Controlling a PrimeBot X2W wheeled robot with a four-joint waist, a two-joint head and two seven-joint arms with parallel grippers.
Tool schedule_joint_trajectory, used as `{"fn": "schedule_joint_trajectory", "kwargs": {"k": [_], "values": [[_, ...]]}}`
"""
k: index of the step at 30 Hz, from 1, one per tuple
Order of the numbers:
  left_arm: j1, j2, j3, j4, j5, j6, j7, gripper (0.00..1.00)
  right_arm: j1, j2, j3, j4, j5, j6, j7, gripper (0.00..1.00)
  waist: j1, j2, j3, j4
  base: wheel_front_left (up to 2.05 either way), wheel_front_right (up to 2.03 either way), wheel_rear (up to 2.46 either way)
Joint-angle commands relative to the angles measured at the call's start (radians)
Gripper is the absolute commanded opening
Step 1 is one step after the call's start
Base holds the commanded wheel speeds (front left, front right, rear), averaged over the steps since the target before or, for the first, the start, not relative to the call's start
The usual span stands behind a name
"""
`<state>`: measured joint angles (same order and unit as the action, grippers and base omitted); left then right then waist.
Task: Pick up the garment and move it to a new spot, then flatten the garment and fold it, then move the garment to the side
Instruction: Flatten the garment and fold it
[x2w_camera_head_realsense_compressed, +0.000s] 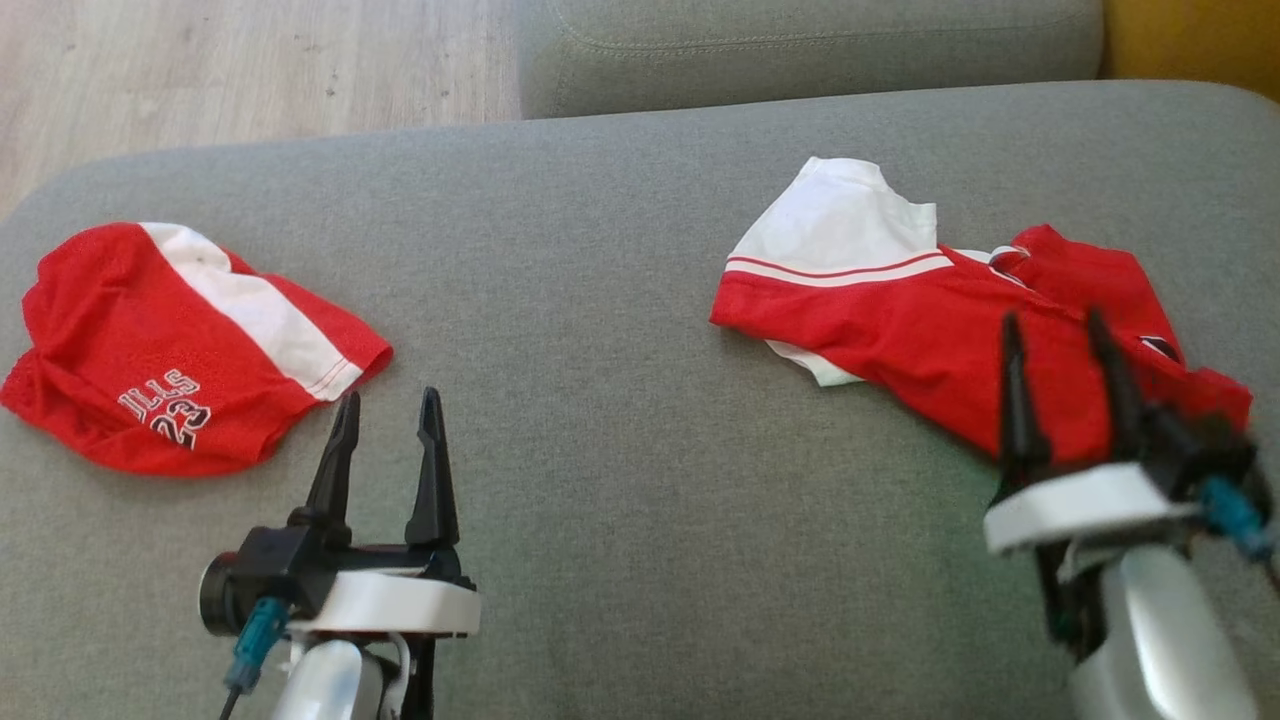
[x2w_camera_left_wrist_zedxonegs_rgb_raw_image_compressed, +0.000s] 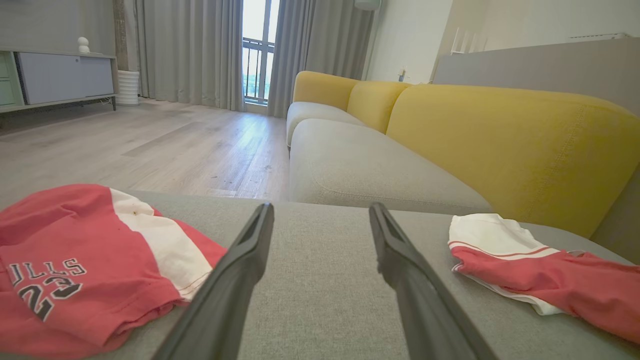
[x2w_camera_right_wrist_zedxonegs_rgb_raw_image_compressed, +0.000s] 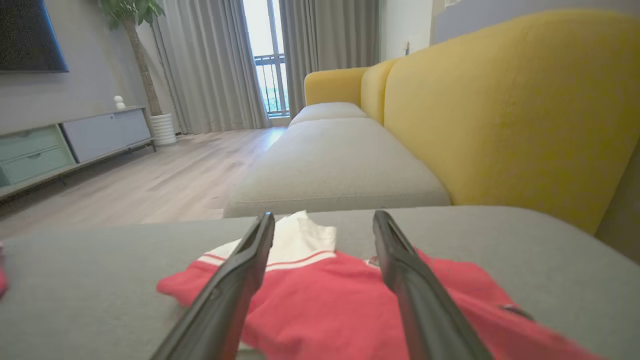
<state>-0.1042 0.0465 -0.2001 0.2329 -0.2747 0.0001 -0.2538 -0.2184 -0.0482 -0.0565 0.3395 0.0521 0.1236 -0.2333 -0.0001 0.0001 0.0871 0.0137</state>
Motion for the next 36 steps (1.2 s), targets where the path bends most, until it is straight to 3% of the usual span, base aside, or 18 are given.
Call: {"fn": "schedule_joint_trajectory", "kwargs": {"k": [1, 9, 17, 23, 36], "values": [[-0.037, 0.004, 0.034, -0.040, 0.006, 0.002, -0.008, 1.00, 0.013, -0.002, 0.051, -0.048, 0.039, 0.007, -0.018, 1.00, 0.0001, -0.0001, 0.000, 0.001, 0.00, 0.00, 0.00], [-0.059, 0.004, 0.041, -0.065, 0.024, -0.012, -0.008, 1.00, 0.073, -0.002, 0.096, -0.122, 0.099, 0.007, -0.028, 1.00, 0.0001, -0.0001, 0.020, 0.019, 0.00, 0.00, 0.00], [-0.076, 0.004, 0.016, -0.070, 0.006, -0.007, -0.008, 1.00, -0.025, -0.002, 0.080, -0.103, 0.057, 0.007, -0.028, 1.00, 0.0001, -0.0001, 0.067, 0.071, 0.00, 0.00, 0.00], [-0.112, 0.004, -0.019, -0.067, -0.010, -0.006, -0.008, 1.00, -0.219, -0.002, -0.004, 0.030, 0.030, 0.007, 0.059, 1.00, 0.0001, -0.0001, 0.142, 0.140, 0.00, 0.00, 0.00], [-0.160, 0.004, -0.095, -0.060, -0.048, 0.010, -0.008, 1.00, -0.553, -0.024, -0.266, 0.427, -0.198, 0.007, 0.224, 1.00, 0.0001, -0.0001, 0.244, 0.258, 0.00, 0.00, 0.00]]}}
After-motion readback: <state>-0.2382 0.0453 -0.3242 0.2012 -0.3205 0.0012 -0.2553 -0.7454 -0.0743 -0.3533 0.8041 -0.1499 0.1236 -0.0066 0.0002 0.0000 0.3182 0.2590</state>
